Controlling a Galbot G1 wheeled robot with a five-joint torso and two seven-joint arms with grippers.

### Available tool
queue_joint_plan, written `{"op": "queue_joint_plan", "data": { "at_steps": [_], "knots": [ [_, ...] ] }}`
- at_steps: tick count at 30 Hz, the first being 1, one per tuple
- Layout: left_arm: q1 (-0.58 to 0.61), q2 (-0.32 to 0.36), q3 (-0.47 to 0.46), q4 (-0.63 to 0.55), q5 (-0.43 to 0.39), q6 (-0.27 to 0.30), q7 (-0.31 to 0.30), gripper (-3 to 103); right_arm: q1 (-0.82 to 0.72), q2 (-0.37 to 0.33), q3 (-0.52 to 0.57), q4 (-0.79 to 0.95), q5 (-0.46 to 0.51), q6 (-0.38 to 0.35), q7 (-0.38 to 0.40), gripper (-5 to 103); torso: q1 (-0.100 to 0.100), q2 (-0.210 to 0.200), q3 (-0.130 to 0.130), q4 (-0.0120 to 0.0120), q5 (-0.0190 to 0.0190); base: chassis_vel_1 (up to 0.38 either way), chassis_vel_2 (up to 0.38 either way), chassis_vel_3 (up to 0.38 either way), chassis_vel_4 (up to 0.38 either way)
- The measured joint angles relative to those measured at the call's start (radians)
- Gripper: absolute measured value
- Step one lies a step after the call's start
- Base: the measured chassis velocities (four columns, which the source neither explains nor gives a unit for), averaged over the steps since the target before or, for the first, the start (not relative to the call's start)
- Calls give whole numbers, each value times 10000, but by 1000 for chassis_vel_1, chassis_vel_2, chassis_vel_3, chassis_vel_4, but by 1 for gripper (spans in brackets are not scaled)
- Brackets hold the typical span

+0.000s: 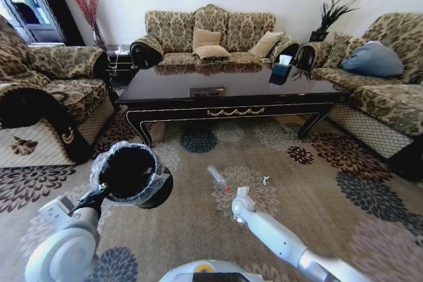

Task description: Move to the front of the table and pick up the trash from the floor, then place it into the trash bin.

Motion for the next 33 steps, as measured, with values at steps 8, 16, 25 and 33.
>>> {"op": "queue_joint_plan", "data": {
  "at_steps": [8, 16, 25, 33],
  "knots": [
    [-10, -12, 31, 1, 96, 0, 13, 3, -17, -200, -36, 275, -76, 129, -96, 8, 0, 0, 0, 2, 0, 0, 0, 0, 0],
    [-43, 12, 49, 1, 102, 0, 17, 3, -108, -722, -105, 1007, -236, 221, -129, 0, 0, 0, 0, -1, 0, 0, 0, 0, 0],
    [-101, 70, 144, 2, 149, 0, 40, 3, 302, -1648, -354, 2930, -691, 742, -337, 0, 0, 0, 0, 0, 0, 0, 0, 0, 0],
    [-134, 48, 331, 1, 268, 0, 140, 3, 2081, -2369, -1309, 4900, -852, 1716, -1525, 0, 0, 0, 0, 1, -2, 0, 0, 0, 0]
  ]
}}
